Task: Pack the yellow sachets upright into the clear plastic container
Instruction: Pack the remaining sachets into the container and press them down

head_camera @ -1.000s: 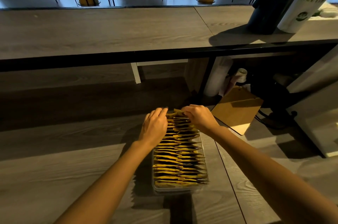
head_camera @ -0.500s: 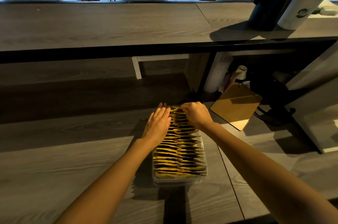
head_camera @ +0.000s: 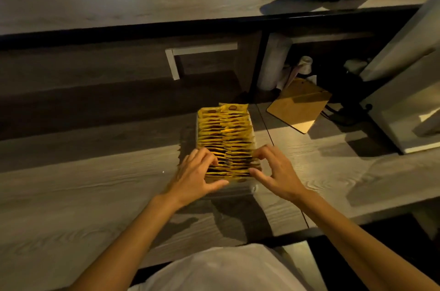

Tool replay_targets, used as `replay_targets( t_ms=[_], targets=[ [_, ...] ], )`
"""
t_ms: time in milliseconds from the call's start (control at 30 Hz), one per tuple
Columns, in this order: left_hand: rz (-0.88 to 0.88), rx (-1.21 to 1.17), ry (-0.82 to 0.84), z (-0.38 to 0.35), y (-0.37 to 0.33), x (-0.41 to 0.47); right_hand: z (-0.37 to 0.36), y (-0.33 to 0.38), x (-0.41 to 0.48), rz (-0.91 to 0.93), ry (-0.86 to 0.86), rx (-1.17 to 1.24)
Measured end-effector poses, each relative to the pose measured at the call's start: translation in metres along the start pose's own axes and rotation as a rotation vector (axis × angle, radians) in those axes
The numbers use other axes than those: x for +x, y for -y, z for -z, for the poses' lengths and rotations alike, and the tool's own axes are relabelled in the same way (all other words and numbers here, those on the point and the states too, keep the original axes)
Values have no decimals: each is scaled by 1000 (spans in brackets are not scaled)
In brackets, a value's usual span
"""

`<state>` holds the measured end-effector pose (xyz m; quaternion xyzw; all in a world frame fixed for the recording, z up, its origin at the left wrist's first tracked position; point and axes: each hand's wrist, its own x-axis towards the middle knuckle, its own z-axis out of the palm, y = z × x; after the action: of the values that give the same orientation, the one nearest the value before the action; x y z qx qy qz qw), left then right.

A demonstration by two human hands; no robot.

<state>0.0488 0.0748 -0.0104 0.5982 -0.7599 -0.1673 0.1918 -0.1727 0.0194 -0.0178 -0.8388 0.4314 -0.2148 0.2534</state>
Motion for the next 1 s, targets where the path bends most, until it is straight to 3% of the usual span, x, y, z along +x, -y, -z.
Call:
replay_targets(
  t_ms=[67,200,433,633,833,1000],
  targets=[
    [-21,45,10,1,1,1,1,-2,-8,50,51,-79],
    [-115,225,-31,10,-5,5,5,-4,-9,187,-67,-282],
    [-156,252,-55,-5,-8,-12,3,3,-7,411,-87,-320],
    [1,267,62,0,-14,-9,-4,3,-3,264,-9,-386],
    [152,202,238,11,-14,5,7,12,14,23,273,-321],
    [198,216,321,16,-17,17,7,14,30,14,422,-341]
  ],
)
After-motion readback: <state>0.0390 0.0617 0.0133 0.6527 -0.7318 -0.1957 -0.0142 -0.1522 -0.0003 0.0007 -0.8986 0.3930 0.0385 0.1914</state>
